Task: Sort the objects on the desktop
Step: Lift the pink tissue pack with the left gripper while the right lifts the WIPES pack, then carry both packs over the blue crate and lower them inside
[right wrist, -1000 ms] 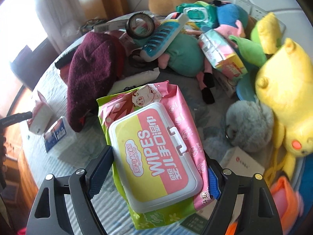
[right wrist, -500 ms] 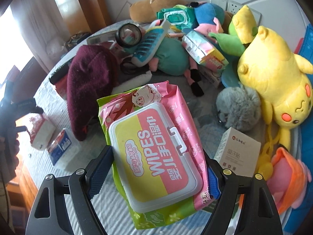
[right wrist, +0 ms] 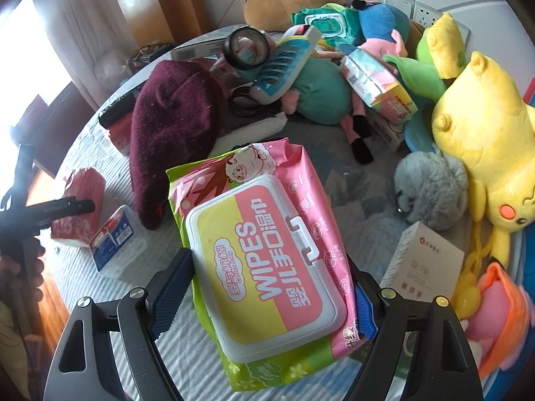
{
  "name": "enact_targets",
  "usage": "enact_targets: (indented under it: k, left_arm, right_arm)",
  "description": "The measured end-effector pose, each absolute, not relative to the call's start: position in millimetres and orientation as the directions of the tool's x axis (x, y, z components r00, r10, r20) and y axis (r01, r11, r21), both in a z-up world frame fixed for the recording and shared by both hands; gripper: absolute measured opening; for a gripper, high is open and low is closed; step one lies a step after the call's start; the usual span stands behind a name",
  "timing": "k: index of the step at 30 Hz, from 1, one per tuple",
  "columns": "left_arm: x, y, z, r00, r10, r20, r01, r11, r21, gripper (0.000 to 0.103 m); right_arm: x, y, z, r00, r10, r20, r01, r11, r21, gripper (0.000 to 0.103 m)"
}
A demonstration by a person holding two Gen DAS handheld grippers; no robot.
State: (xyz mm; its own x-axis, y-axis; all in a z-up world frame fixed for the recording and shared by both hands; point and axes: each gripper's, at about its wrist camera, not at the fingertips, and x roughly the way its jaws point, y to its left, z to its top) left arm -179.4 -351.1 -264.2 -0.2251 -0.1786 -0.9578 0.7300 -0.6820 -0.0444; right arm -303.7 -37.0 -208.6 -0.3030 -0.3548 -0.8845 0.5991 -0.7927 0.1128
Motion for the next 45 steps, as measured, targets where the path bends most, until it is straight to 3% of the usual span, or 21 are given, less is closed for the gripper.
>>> enact_targets:
  k: [12,30,45]
  left_arm:
    - [-162,-306,-175,-0.433,-0.221,-0.874,0.487,-0.873,-0.021,0.082]
    - [-145,-196,-104,-0.597,-0.011,-0.802,0.072,-0.997,-0.040,0.082]
    - [-129,-50,-51,-0.666,0.023,-0.745,0.018,-0.999,-0.048,0.082]
  right_arm:
    - [-253,-47,-168,-0.418,-0.342,-0.841,0.517,-0.851,0.089,0.083]
    - [-157,-3,-84,-0.647,-0.200,-0.736,0.271,-0.962,0.023,0.083]
    - [-126,119,-17,-0.745,-0.151,-0.649,0.224,-0.974,-0.031,0.083]
